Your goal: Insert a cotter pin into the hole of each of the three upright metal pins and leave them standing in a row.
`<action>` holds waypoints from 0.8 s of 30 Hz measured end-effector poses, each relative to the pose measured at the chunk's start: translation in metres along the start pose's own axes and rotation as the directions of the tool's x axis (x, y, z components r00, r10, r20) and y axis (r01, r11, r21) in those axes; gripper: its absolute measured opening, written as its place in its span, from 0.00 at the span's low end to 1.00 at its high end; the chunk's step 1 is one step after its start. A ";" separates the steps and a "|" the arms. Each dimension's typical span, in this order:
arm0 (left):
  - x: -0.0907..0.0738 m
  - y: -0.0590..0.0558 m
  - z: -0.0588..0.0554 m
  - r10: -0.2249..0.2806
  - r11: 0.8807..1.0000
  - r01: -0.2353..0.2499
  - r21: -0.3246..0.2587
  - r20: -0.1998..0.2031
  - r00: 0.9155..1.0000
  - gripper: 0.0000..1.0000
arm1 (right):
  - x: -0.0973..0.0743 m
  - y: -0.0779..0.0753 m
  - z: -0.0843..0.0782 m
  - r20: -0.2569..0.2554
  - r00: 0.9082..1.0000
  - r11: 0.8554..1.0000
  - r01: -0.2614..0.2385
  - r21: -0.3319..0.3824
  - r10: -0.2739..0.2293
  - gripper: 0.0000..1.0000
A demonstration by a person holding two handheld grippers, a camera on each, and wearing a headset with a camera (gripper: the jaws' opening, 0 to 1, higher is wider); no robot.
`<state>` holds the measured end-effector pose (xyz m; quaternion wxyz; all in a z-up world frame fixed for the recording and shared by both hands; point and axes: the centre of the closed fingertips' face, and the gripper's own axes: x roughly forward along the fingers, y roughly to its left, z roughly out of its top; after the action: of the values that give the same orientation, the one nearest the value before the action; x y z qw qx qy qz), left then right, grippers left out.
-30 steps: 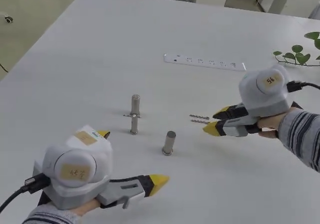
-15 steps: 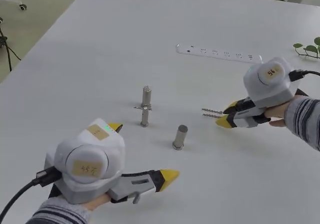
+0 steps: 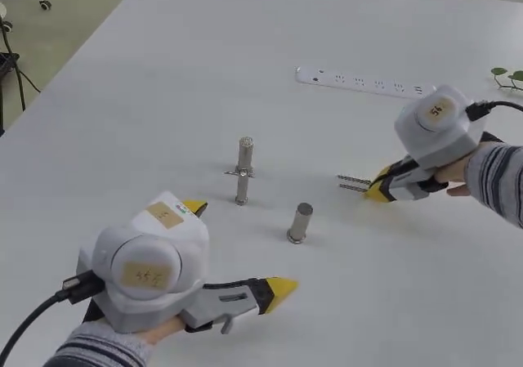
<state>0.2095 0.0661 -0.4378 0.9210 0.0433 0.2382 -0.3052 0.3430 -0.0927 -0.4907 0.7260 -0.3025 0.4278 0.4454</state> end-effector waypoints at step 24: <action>-0.001 -0.005 0.001 -0.016 1.000 0.016 0.009 -0.002 1.000 0.84 | -0.004 0.011 -0.004 -0.019 1.000 0.993 0.015 -0.115 -0.017 0.00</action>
<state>0.2066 0.0626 -0.4367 0.9182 0.0460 0.2379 -0.3135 0.3307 -0.0933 -0.4897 0.7067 -0.3517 0.4061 0.4603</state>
